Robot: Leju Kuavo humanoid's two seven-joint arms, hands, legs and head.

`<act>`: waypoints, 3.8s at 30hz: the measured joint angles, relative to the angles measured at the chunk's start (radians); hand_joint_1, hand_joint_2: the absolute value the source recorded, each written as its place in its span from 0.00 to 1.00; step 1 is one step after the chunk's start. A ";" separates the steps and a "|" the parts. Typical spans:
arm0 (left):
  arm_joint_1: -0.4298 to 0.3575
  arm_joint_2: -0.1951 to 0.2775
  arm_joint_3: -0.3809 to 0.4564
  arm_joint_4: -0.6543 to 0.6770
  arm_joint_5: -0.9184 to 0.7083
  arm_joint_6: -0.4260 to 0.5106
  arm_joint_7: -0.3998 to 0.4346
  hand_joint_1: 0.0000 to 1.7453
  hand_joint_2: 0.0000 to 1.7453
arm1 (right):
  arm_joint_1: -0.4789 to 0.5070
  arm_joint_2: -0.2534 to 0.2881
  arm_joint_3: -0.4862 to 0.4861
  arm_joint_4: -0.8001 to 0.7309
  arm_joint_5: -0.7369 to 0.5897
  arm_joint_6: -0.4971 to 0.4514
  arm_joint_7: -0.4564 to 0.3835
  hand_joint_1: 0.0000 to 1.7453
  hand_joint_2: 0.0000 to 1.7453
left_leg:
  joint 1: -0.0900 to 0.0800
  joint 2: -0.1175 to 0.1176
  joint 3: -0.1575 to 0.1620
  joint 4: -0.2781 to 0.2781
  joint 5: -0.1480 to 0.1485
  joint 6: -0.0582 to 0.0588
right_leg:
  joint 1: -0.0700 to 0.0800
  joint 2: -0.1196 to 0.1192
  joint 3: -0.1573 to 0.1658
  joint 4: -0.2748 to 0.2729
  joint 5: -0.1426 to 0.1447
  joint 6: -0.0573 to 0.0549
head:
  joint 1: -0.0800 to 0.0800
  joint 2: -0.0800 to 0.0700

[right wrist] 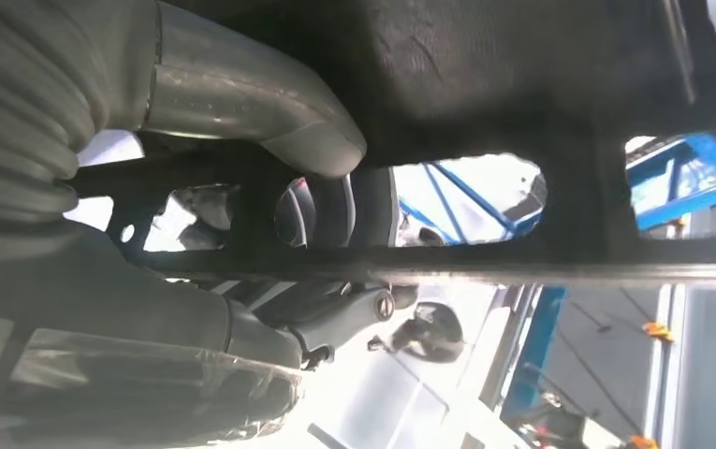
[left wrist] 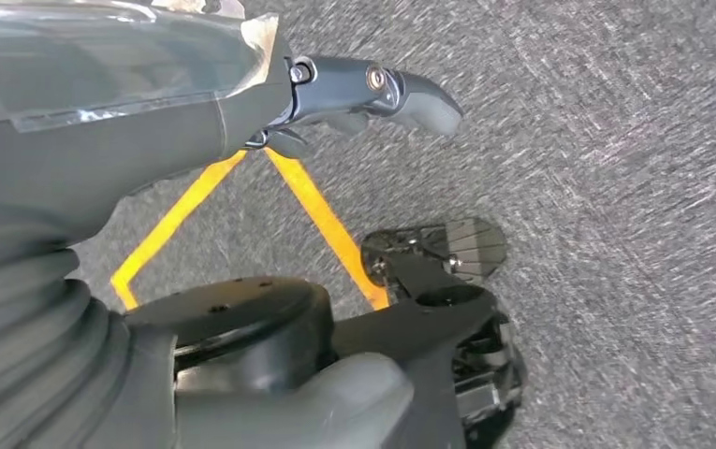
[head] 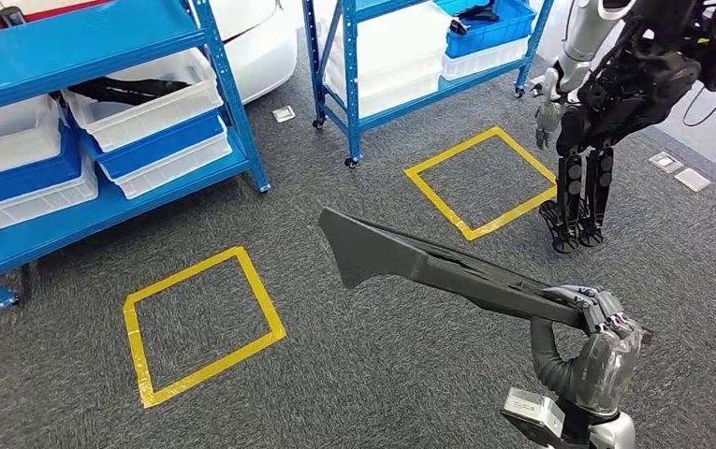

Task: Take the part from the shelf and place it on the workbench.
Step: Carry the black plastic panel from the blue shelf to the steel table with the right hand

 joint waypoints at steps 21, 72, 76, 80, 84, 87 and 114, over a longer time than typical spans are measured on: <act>0.002 0.002 0.002 0.000 0.011 0.017 0.015 0.00 1.00 | -0.091 -0.082 0.162 0.094 -0.140 0.000 0.030 1.00 1.00 | -0.008 -0.094 0.014 -0.010 -0.009 0.060 | 0.028 0.069 -0.151 0.191 -0.040 -0.028 | 0.002 0.000; 0.008 -0.005 0.012 0.000 0.021 0.044 0.042 0.00 1.00 | -0.178 -0.107 0.230 0.189 -0.203 -0.001 -0.012 1.00 1.00 | -0.004 -0.140 -0.061 0.155 -0.072 0.021 | 0.025 0.128 -0.016 -0.011 0.021 -0.044 | -0.005 0.000; 0.008 -0.003 0.012 0.001 0.021 0.048 0.046 0.00 1.00 | -0.180 -0.104 0.231 0.189 -0.195 -0.001 -0.006 1.00 1.00 | -0.009 -0.206 -0.001 0.018 -0.028 0.034 | 0.022 0.173 -0.031 -0.011 0.034 -0.023 | -0.005 0.000; 0.006 -0.004 0.012 0.001 0.021 0.053 0.047 0.00 1.00 | -0.181 -0.104 0.232 0.189 -0.194 -0.002 -0.004 1.00 1.00 | -0.011 -0.150 0.004 -0.009 -0.005 0.048 | 0.024 0.121 -0.078 0.043 0.012 -0.013 | -0.002 0.000; 0.010 -0.006 0.012 0.001 0.021 0.054 0.048 0.00 1.00 | -0.185 -0.103 0.235 0.189 -0.193 -0.002 -0.003 1.00 1.00 | -0.015 -0.083 -0.002 -0.012 -0.001 0.053 | 0.025 0.062 -0.177 0.267 -0.080 -0.013 | 0.001 0.000; 0.008 -0.007 0.012 0.001 0.021 0.055 0.050 0.00 1.00 | -0.185 -0.104 0.235 0.190 -0.192 -0.002 0.000 1.00 1.00 | -0.014 -0.044 -0.002 -0.009 -0.003 0.049 | 0.019 0.034 -0.094 0.145 -0.036 0.012 | 0.002 0.000; 0.009 -0.006 0.012 0.000 0.019 0.047 0.050 0.00 1.00 | -0.162 -0.098 0.229 0.174 -0.176 -0.003 0.014 1.00 1.00 | -0.011 -0.086 -0.006 -0.013 0.000 0.052 | 0.032 0.067 -0.166 0.246 -0.078 -0.019 | -0.002 0.000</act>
